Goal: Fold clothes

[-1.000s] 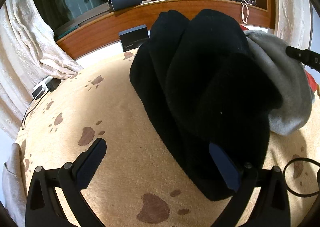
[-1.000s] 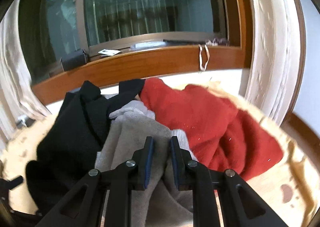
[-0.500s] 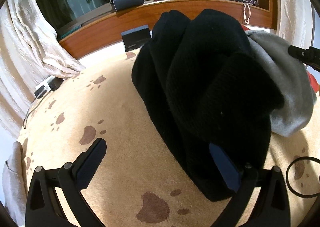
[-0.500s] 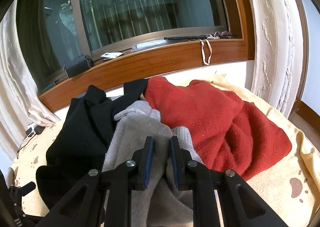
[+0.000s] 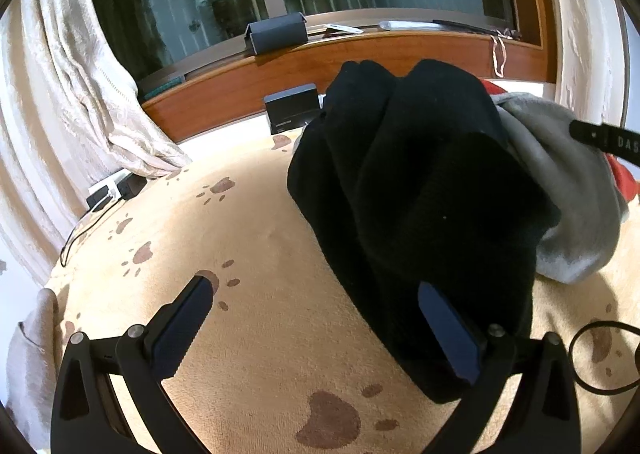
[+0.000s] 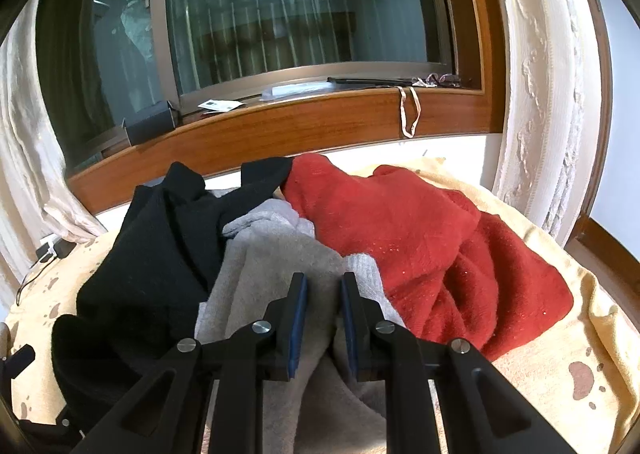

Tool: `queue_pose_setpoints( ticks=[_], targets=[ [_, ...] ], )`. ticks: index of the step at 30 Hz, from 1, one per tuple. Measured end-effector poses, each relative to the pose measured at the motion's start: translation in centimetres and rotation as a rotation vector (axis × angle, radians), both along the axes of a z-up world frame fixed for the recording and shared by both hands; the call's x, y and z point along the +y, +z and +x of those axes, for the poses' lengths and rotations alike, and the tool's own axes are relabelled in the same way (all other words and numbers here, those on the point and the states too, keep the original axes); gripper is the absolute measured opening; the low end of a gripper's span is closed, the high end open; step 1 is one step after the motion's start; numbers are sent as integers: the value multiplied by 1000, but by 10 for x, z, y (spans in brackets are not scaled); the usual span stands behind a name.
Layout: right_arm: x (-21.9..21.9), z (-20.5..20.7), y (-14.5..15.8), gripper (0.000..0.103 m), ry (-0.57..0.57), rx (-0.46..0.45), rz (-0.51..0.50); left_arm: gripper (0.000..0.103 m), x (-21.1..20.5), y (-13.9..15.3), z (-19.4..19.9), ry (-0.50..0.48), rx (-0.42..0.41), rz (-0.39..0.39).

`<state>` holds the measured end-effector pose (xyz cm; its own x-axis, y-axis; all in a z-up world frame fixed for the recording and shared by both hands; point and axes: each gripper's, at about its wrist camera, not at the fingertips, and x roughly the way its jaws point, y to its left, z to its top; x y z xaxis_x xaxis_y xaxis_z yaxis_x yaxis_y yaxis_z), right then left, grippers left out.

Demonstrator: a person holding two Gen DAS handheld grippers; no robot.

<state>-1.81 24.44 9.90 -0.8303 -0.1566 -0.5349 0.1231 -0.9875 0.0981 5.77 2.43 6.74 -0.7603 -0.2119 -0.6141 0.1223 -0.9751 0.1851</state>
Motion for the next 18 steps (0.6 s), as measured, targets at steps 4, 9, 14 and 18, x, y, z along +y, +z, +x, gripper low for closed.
queue_pose_setpoints(
  ticks=[4, 9, 14, 18],
  targets=[
    [-1, -1, -1, 19, -2, -2, 9, 103, -2, -2, -1, 8, 3, 11],
    [-2, -2, -1, 19, -5, -1, 14, 103, -3, -8, -3, 13, -10, 12],
    [-2, -1, -1, 19, -7, 3, 22, 103, -3, -10, -3, 15, -21, 17],
    [-3, -1, -1, 19, -9, 1, 22, 103, -2, -10, -2, 14, -24, 19]
  ],
)
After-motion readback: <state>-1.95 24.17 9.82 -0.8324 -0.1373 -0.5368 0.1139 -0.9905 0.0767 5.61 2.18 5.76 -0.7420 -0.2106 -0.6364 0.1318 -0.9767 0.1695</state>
